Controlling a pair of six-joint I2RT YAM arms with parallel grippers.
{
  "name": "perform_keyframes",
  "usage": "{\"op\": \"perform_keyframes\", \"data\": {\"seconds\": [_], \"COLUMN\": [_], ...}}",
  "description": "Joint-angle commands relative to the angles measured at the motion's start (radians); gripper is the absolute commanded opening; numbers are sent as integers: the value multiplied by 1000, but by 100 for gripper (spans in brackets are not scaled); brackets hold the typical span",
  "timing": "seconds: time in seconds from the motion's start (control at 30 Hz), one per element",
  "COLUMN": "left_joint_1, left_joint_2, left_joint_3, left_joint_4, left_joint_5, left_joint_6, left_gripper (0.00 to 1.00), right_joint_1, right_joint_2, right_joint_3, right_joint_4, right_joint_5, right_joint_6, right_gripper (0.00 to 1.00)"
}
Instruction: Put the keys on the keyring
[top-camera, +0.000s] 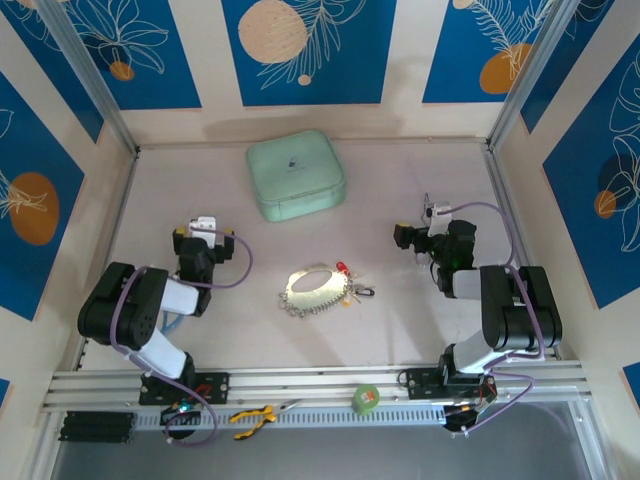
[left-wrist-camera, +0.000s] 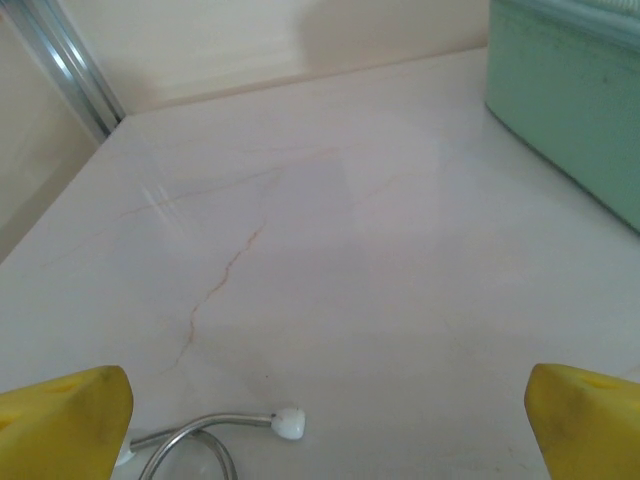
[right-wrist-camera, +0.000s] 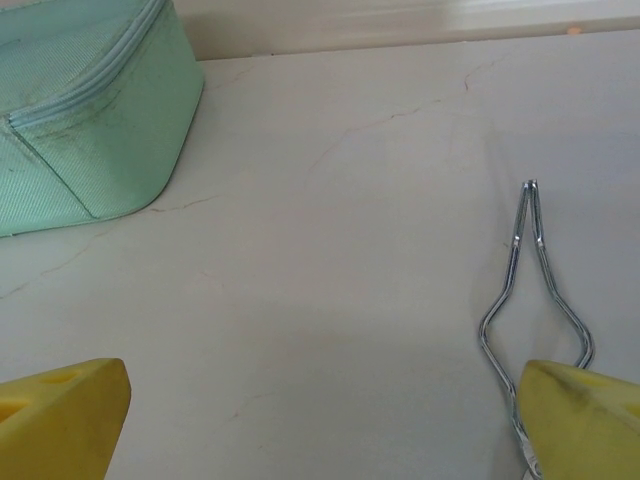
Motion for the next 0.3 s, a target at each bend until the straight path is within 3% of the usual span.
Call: {"op": "perform_keyframes", "data": {"seconds": [0.0,0.27], "left_joint_1": [60,70], "left_joint_2": [-19,-27], "left_joint_3": [55,43], "left_joint_4": [-92,-77], "left_joint_5": [104,128], "left_joint_6": [-47,-48], "left_gripper": [100,100], "right_joint_1": [-3,10], "right_joint_2": [8,7], "right_joint_3": [16,19], "right_joint_4": [-6,-17], "right_joint_5": [11,50], "right_joint_6": [11,12], "right_gripper": [99,99]}}
